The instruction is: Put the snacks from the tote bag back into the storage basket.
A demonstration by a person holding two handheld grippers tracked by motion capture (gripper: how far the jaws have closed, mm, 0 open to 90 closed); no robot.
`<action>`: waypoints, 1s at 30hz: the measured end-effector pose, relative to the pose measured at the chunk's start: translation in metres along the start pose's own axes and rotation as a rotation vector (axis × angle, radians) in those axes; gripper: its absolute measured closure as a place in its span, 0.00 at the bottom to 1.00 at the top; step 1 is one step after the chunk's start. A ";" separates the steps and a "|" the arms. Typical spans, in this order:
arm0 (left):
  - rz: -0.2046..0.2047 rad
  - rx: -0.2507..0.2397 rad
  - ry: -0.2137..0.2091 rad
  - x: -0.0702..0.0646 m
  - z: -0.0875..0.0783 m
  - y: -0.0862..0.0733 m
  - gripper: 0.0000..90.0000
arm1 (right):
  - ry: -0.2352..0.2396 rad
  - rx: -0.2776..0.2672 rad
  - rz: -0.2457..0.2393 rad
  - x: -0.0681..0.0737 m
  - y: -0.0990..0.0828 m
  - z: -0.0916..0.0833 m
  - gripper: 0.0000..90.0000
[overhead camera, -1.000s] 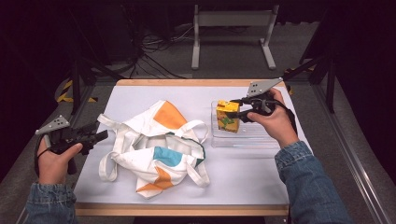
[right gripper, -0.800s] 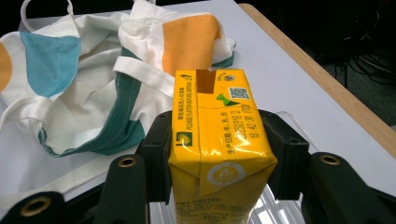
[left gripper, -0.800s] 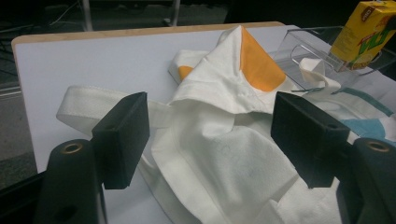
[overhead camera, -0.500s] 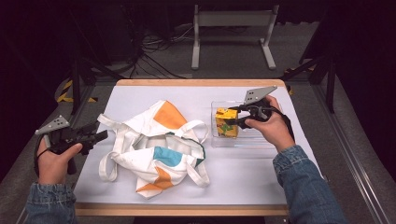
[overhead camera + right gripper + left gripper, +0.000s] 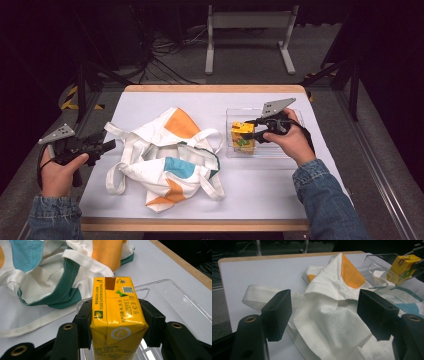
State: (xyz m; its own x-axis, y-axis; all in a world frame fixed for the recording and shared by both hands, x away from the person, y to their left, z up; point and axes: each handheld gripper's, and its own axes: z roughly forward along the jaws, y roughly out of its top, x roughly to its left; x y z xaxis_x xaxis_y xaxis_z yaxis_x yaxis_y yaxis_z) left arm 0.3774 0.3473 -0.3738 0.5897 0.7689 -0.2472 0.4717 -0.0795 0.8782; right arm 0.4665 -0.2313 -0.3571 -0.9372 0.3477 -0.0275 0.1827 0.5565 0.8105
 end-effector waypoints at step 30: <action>0.001 0.007 -0.001 -0.001 0.003 0.000 0.32 | 0.033 0.034 0.029 -0.004 -0.014 -0.010 0.48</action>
State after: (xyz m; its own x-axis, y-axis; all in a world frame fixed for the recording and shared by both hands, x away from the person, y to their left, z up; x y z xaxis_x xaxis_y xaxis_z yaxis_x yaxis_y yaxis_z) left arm 0.3785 0.3447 -0.3748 0.5912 0.7679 -0.2466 0.4756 -0.0850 0.8756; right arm 0.4643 -0.2483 -0.3625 -0.9404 0.3398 0.0157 0.2197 0.5716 0.7905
